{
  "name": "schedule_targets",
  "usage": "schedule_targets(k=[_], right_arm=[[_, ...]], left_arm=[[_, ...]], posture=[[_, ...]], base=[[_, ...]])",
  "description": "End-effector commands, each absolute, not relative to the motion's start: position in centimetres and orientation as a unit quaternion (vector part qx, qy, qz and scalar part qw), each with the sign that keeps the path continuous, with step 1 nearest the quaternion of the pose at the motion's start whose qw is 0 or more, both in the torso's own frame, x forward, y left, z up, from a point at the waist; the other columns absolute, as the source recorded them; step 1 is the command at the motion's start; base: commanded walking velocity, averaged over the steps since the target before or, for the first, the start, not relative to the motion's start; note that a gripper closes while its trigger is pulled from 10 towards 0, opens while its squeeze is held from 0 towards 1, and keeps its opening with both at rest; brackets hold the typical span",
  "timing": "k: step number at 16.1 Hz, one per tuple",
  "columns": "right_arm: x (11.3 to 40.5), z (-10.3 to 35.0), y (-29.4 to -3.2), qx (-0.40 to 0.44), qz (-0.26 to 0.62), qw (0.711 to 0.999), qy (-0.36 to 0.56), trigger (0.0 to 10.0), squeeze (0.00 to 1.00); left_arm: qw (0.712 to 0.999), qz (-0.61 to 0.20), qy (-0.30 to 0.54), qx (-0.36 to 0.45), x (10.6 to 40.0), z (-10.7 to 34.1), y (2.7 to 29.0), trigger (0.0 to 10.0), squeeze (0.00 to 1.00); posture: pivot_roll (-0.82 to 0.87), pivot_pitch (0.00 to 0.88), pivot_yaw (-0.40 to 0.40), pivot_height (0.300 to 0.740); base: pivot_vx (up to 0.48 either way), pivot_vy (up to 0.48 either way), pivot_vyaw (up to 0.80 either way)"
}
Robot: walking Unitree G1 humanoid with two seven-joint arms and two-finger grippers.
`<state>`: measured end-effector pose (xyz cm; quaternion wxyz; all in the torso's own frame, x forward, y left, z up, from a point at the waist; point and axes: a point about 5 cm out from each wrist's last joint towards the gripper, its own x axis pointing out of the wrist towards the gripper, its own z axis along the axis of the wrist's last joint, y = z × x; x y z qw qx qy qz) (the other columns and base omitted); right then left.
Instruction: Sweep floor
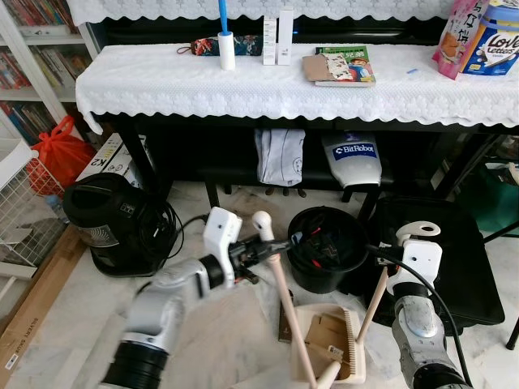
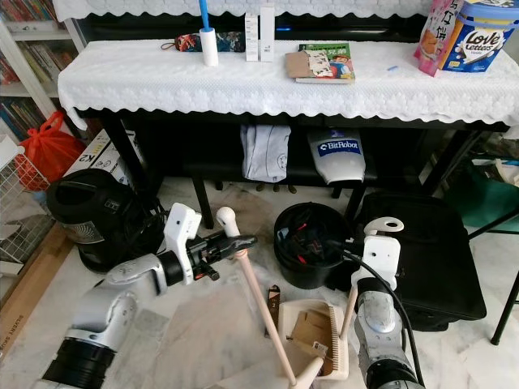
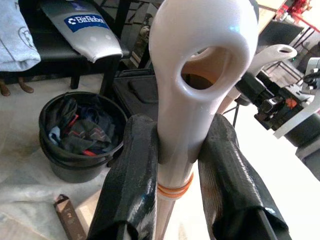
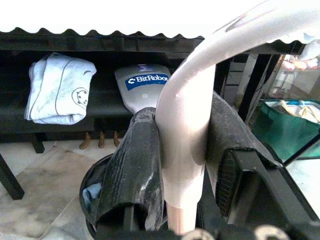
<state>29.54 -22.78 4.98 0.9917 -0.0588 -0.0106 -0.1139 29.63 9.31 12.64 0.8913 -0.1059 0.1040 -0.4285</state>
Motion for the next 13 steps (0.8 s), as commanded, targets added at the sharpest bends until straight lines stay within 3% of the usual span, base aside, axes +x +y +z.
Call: schedule_targets(k=[1, 4, 11, 13], right_arm=[[30.0, 6.1, -22.6, -0.048, -0.116, 0.991, -0.045, 10.0, 0.00], [30.0, 6.1, -22.7, -0.046, -0.117, 0.991, -0.043, 10.0, 0.00], [30.1, 6.1, -22.7, -0.038, -0.120, 0.991, -0.046, 10.0, 0.00], [30.2, 6.3, -22.6, -0.035, -0.120, 0.991, -0.050, 10.0, 0.00]], left_arm=[[0.882, -0.448, 0.090, -0.117, 29.6, 13.7, 9.5, 10.0, 0.00], [0.880, -0.458, 0.077, -0.099, 30.0, 15.2, 11.8, 10.0, 0.00], [0.864, -0.481, 0.132, 0.067, 30.3, 14.9, 14.9, 10.0, 0.00], [0.865, -0.453, 0.153, 0.151, 31.1, 14.4, 16.7, 10.0, 0.00]], posture=[[-0.02, 0.034, 0.050, 0.740], [-0.03, 0.018, 0.052, 0.740], [-0.03, 0.000, 0.062, 0.740], [-0.03, 0.000, 0.064, 0.740]], base=[[0.000, 0.000, 0.00], [0.000, 0.000, 0.00], [0.000, 0.000, 0.00], [0.000, 0.000, 0.00]])
